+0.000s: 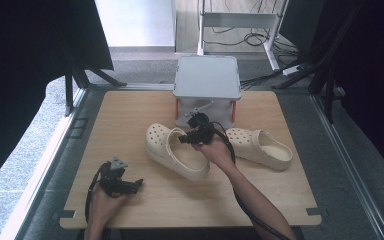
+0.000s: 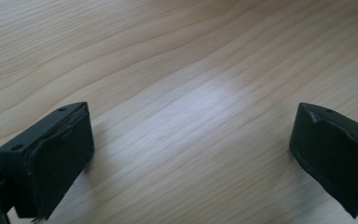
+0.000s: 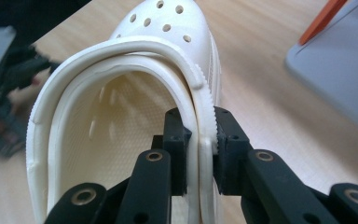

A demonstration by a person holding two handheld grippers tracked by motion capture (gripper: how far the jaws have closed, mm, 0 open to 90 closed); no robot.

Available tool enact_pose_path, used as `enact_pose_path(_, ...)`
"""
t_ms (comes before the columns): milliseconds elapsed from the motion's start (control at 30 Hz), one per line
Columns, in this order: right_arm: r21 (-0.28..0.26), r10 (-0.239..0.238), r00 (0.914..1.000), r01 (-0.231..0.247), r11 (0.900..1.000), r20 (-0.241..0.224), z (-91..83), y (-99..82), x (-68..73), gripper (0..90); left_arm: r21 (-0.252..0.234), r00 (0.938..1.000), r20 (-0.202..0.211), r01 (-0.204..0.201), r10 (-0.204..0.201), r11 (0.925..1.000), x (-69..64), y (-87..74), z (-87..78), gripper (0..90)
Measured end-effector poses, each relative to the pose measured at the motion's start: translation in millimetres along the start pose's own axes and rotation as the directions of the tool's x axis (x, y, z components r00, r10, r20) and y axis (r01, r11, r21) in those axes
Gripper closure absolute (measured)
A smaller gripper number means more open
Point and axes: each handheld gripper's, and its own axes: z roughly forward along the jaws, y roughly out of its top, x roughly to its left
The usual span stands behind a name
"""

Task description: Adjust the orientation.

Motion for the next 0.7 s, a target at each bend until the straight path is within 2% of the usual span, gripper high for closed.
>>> enact_pose_path(333,-0.009,-0.009,0.9976,0.008,0.9999,-0.069,-14.8,-41.9,31.8,77.5,-0.021,0.9976,-0.036,0.059,-0.06,0.998,19.9,-8.6,-10.7,0.0)
enact_pose_path(467,-0.011,-0.015,0.9972,0.015,0.9998,-0.073,-14.4,-53.0,39.2,77.5,-0.02,0.9972,-0.04,0.063,-0.064,0.9978,21.0,-9.7,-9.8,0.0)
enact_pose_path(600,-0.005,-0.018,0.9957,0.018,0.9998,-0.091,-10.5,-74.1,50.6,77.5,-0.017,0.9974,-0.037,0.062,-0.063,0.9979,19.6,-9.8,-7.3,0.3)
enact_pose_path(700,0.002,-0.047,0.9959,0.047,0.9989,-0.078,-7.8,-84.9,56.7,77.4,-0.013,0.9979,-0.037,0.053,-0.053,0.9985,17.5,-8.9,-6.4,0.3)
